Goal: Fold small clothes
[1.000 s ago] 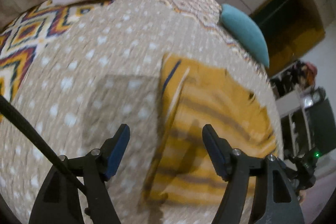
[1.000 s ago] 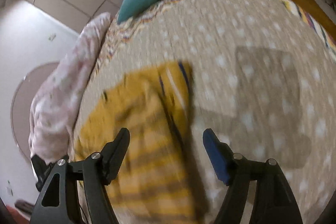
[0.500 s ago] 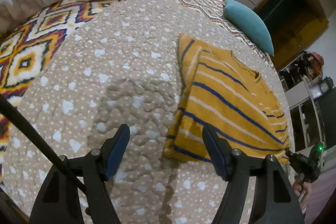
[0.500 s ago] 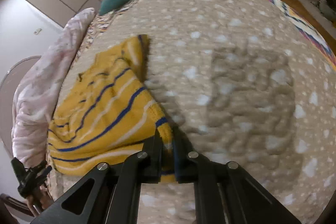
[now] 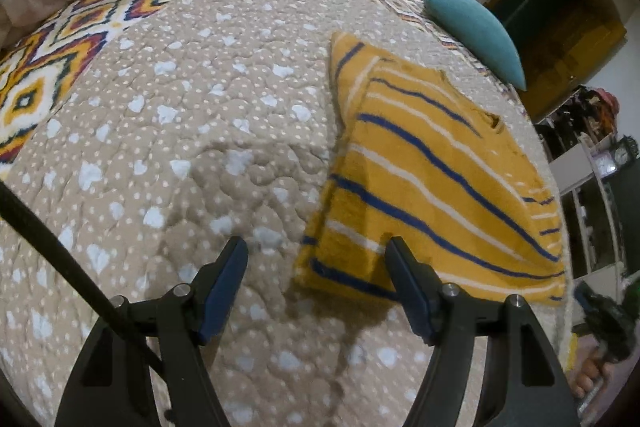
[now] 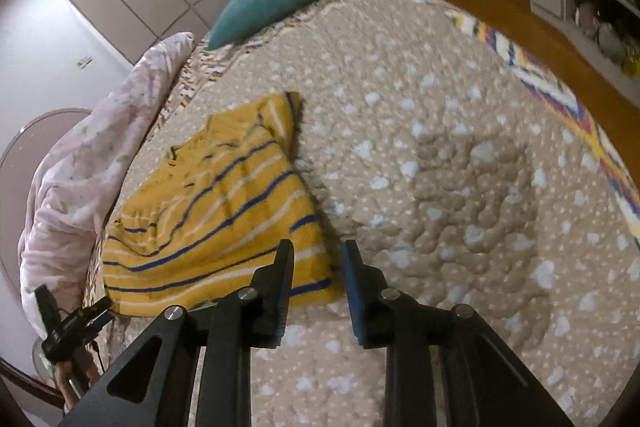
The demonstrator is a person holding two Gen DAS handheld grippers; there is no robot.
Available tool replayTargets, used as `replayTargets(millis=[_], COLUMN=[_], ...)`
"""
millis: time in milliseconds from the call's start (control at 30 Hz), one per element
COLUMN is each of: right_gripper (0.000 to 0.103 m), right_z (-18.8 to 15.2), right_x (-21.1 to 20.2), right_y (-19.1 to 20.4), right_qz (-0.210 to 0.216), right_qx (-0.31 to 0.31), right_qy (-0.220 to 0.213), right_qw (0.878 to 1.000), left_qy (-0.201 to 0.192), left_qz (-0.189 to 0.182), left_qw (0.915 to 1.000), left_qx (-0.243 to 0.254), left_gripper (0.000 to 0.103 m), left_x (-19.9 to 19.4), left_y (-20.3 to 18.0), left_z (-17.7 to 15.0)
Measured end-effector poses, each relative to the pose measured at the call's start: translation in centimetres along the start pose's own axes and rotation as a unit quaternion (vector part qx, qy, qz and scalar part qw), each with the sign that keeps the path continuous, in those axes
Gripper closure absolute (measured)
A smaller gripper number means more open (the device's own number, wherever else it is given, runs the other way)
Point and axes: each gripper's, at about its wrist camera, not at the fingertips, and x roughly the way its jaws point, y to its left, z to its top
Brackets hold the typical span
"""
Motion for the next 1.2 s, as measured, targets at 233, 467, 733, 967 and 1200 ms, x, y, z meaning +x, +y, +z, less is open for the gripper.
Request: replayTargets(millis=[233, 467, 733, 967, 1200], right_gripper=[0.069, 0.069, 0.069, 0.069, 0.062], right_z=[-1.3, -4.3, -6.8, -6.0, -5.8], right_x=[0.7, 5.1, 9.7, 17.1, 22.0], right_y=[5.4, 13.3, 24.4, 33.8, 36.8], right_qz=[-0.006, -0.009, 0.011, -0.02, -0.044], right_qx=[-0.062, -0.153, -0.269, -0.318, -0.33], right_qy=[0.004, 0.05, 0.066, 0.063, 0.076], right_qw=[0.998, 0.987, 0.961, 0.946, 0.94], left_qy=[-0.031, -0.06, -0.125, -0.131, -0.161], left_qz=[0.055, -0.005, -0.092, -0.109, -0.11], left_qw=[0.9946, 0.9973, 0.9876, 0.9846, 0.9807], left_qx=[0.082, 0.043, 0.025, 0.039, 0.013], left_gripper=[0.036, 0.043, 0.045, 0.044, 0.037], left_x=[0.6, -1.0, -3.6, -4.7, -6.6], left_y=[-1.1, 2.2, 5.5, 5.7, 7.3], left_z=[-0.6, -1.5, -4.7, -5.1, -4.9])
